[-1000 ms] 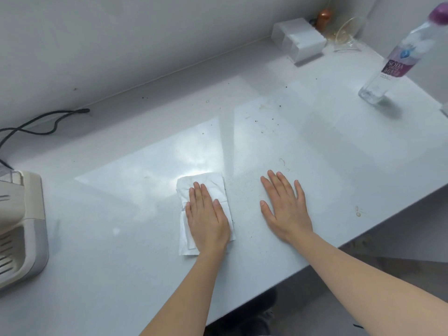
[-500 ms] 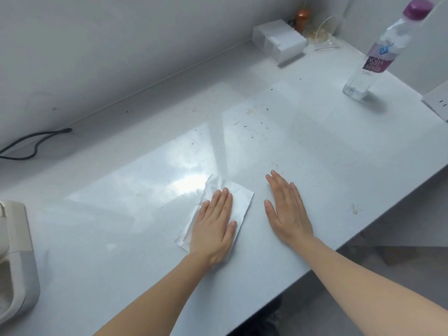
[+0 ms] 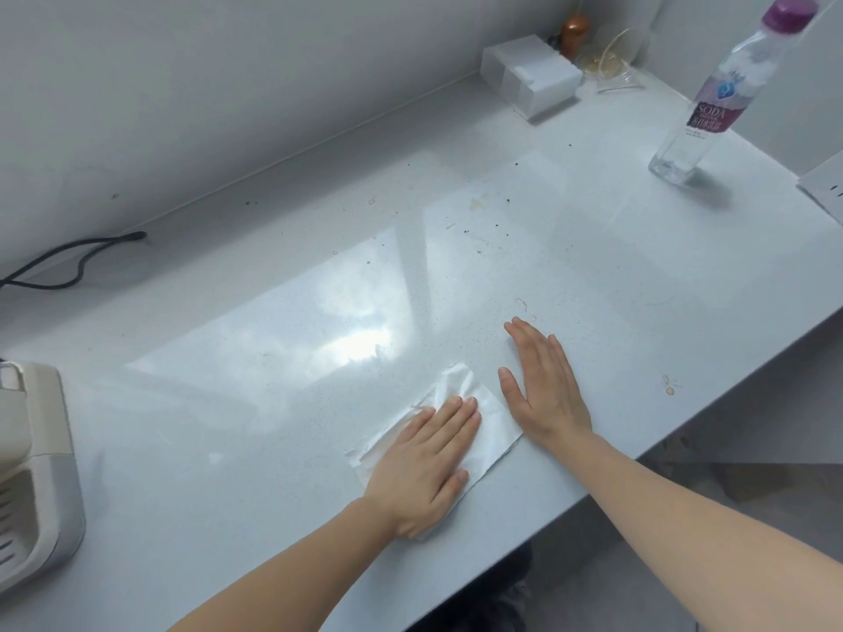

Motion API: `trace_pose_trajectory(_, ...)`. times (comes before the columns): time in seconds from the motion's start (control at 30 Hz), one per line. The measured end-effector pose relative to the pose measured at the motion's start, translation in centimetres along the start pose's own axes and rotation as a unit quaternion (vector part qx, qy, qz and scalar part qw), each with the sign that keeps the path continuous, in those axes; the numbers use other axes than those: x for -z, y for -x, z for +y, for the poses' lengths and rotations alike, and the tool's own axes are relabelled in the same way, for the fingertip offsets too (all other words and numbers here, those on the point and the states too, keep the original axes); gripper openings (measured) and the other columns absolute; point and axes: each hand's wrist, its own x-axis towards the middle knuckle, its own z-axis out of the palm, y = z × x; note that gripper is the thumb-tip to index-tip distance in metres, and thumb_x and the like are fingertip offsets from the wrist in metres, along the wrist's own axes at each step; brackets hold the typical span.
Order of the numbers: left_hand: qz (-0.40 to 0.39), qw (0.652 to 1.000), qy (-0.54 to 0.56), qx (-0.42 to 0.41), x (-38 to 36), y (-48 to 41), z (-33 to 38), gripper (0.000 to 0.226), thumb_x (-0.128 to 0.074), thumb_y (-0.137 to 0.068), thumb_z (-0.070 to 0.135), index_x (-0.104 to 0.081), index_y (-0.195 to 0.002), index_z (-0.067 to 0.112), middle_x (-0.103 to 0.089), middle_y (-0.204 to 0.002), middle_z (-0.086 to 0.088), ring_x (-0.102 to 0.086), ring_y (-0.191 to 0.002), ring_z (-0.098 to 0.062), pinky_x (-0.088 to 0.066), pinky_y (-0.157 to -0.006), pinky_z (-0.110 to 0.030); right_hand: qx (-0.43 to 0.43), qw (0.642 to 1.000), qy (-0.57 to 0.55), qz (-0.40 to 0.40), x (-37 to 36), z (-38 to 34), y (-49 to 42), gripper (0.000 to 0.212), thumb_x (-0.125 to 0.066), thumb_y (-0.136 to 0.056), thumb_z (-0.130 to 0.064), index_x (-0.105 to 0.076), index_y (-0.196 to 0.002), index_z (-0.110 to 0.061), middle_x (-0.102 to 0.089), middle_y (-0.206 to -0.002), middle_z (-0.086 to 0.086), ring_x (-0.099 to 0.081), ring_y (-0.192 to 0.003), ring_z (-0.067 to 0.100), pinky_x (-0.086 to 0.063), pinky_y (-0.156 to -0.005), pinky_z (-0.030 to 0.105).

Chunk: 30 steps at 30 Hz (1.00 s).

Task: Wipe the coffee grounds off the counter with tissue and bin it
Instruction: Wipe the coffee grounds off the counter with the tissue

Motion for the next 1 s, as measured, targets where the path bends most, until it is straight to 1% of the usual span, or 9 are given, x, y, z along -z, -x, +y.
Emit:
trace_pose_trajectory(0.33,-0.01,0.999,-0.013,-0.033,-2.8,3.6,3.3,0.066,-0.028,-0.098,0.038,0.008,-0.151,0.022,0.009,-0.16,0.006,0.013,-0.146,-0.011,0.011,-0.117,-0.032,0.019,1.0,-0.009,0.011,-0.2,0.3,0.1,0.06,-0.026,-0.09,-0.042,-0.037,-0.14,-0.011,-0.04,-0.147,0.007,-0.032,-0.139,0.02,-0.01,-0.12,0.04)
trace_pose_trajectory(0.47,-0.004,0.999,-0.027,-0.026,-3.5,4.3,4.1,0.064,-0.026,-0.099,0.037,0.008,-0.151,0.022,0.008,-0.161,0.007,0.013,-0.146,-0.011,0.012,-0.116,-0.032,0.018,0.999,-0.027,0.013,-0.3,0.4,0.2,0.056,-0.03,-0.09,-0.042,-0.038,-0.137,-0.012,-0.043,-0.143,0.006,-0.033,-0.139,0.022,-0.006,-0.12,0.034)
trace_pose_trajectory(0.6,0.002,0.999,-0.043,-0.027,-3.5,4.2,4.2,0.063,-0.025,-0.098,0.039,0.007,-0.151,0.024,0.008,-0.16,0.008,0.012,-0.146,-0.011,0.015,-0.116,-0.034,0.028,0.998,-0.056,-0.024,0.3,0.3,0.2,0.05,-0.041,-0.093,-0.033,-0.036,-0.138,-0.011,-0.039,-0.145,0.004,-0.029,-0.14,0.02,0.001,-0.118,0.031)
trace_pose_trajectory(0.7,0.022,0.999,-0.034,-0.034,-3.1,4.5,4.3,0.065,-0.031,-0.097,0.038,0.003,-0.151,0.024,0.005,-0.161,0.007,0.01,-0.147,-0.011,0.011,-0.118,-0.036,0.037,0.992,-0.095,-0.078,1.8,0.3,0.5,0.051,-0.044,-0.097,-0.03,-0.028,-0.144,-0.017,-0.029,-0.152,0.002,-0.017,-0.145,0.018,-0.007,-0.12,0.037)
trace_pose_trajectory(0.73,0.047,0.998,-0.036,-0.027,-2.9,4.6,4.4,0.065,-0.033,-0.096,0.037,-0.002,-0.151,0.023,0.001,-0.161,0.006,0.007,-0.147,-0.011,0.008,-0.118,-0.036,0.062,0.99,-0.086,-0.09,2.5,0.2,0.9,0.051,-0.043,-0.098,-0.031,-0.027,-0.145,-0.019,-0.027,-0.154,0.001,-0.015,-0.145,0.017,-0.013,-0.12,0.039)
trace_pose_trajectory(0.83,0.192,0.98,0.006,0.045,-2.1,5.8,5.1,0.056,-0.041,-0.091,0.029,-0.028,-0.145,0.021,-0.021,-0.158,0.002,-0.013,-0.147,-0.014,-0.008,-0.119,-0.038,0.212,0.972,-0.029,-0.097,3.7,-1.5,3.1,0.047,-0.041,-0.097,-0.034,-0.034,-0.142,-0.021,-0.035,-0.151,0.001,-0.022,-0.143,0.016,-0.024,-0.117,0.042)
trace_pose_trajectory(0.9,0.264,0.959,0.068,0.077,-1.6,6.2,5.0,0.048,-0.044,-0.088,0.023,-0.04,-0.135,0.02,-0.033,-0.153,0.001,-0.027,-0.142,-0.015,-0.018,-0.117,-0.037,0.304,0.944,0.001,-0.125,3.6,-3.1,4.5,0.044,-0.039,-0.097,-0.037,-0.038,-0.139,-0.024,-0.038,-0.149,-0.001,-0.024,-0.142,0.016,-0.021,-0.117,0.036)
trace_pose_trajectory(0.97,0.308,0.942,0.091,0.1,-1.3,7.5,4.9,0.042,-0.044,-0.086,0.02,-0.043,-0.128,0.02,-0.037,-0.147,0.005,-0.036,-0.134,-0.014,-0.027,-0.111,-0.032,0.387,0.905,0.039,-0.173,2.6,-5.0,5.8,0.043,-0.039,-0.097,-0.038,-0.039,-0.138,-0.026,-0.037,-0.15,-0.003,-0.024,-0.142,0.016,-0.017,-0.117,0.032)
trace_pose_trajectory(1.0,0.322,0.936,0.09,0.114,-1.4,8.2,4.9,0.04,-0.044,-0.084,0.02,-0.044,-0.124,0.021,-0.039,-0.143,0.005,-0.039,-0.129,-0.014,-0.031,-0.108,-0.032,0.404,0.892,0.054,-0.197,2.2,-5.8,6.1,0.044,-0.039,-0.097,-0.039,-0.037,-0.139,-0.027,-0.035,-0.151,-0.005,-0.023,-0.142,0.015,-0.015,-0.118,0.032)
